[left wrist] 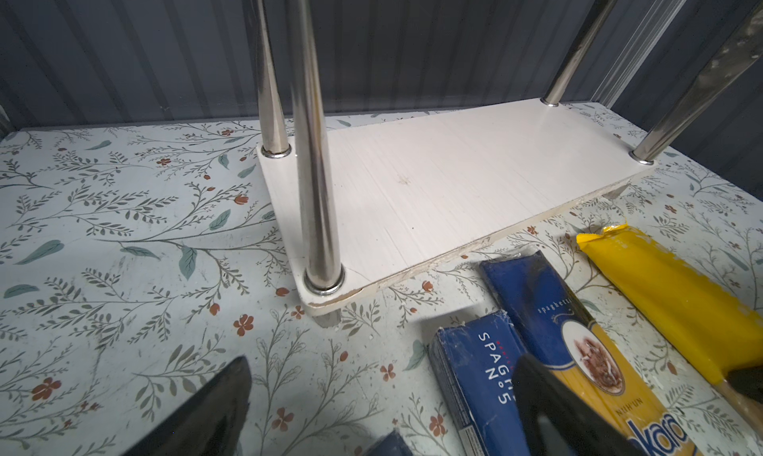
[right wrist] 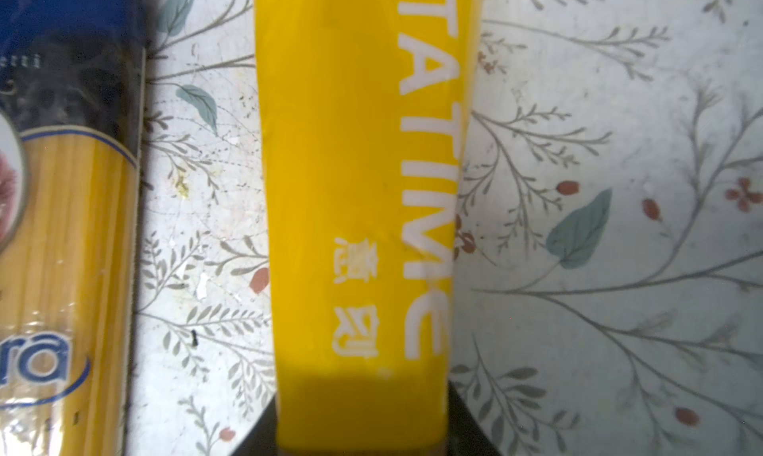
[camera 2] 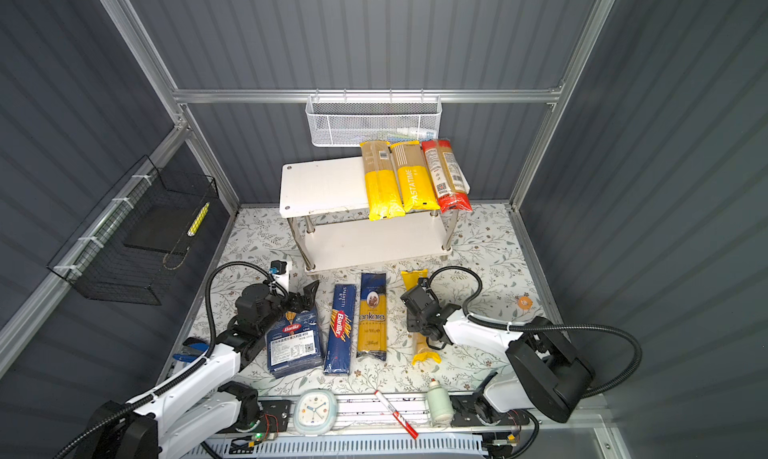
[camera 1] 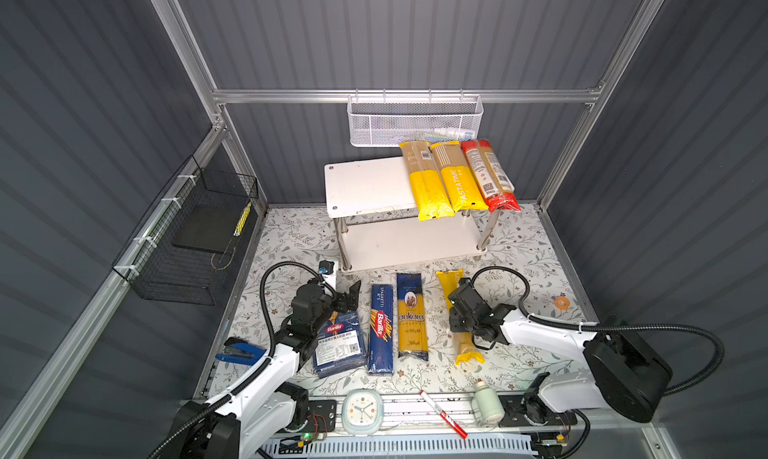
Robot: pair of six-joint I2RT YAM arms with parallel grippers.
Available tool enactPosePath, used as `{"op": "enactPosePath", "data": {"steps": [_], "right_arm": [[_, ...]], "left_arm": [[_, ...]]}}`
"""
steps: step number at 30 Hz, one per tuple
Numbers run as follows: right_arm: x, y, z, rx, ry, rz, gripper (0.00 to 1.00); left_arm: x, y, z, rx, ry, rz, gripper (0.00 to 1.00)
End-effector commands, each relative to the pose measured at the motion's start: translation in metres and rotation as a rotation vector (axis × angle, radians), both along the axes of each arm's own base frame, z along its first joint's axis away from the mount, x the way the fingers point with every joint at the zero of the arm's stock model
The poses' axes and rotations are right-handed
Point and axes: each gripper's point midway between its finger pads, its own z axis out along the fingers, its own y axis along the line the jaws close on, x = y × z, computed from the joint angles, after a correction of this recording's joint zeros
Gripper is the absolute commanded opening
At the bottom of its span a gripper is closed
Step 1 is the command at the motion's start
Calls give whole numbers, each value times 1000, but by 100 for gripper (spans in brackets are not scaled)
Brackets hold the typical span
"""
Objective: Place and organize the pasta boxes and bags onto the shelf
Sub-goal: 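Lift the yellow Pastatime bag upright with the right gripper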
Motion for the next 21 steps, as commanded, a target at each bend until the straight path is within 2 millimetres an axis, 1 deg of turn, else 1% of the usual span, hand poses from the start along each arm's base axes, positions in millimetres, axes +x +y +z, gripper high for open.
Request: {"op": "enactPosePath", "data": {"steps": [1,4,8,11,15,18,21], "right_arm": [[3,12,16,75,-60,22,35],[6,19,29,118,-100,41,30],[12,32,48,187,-166,74,27],[19,44,66,223,-214,117,24],[25,53,96,239,-264,147,24],[24,61,118,276,-311,174,23],[21,67,134,286,-332,200,22]], "left_arm": [[-3,2,0,11,-20,4,99],[-3,3,1,9,-24,7,99],[-5,5,2,5,-33,15,99],[-5,6,3,4,-36,19,99],[-5,8,2,3,-35,31,99],[-4,9,3,3,-36,42,99],[-4,11,3,3,-36,50,99]]}}
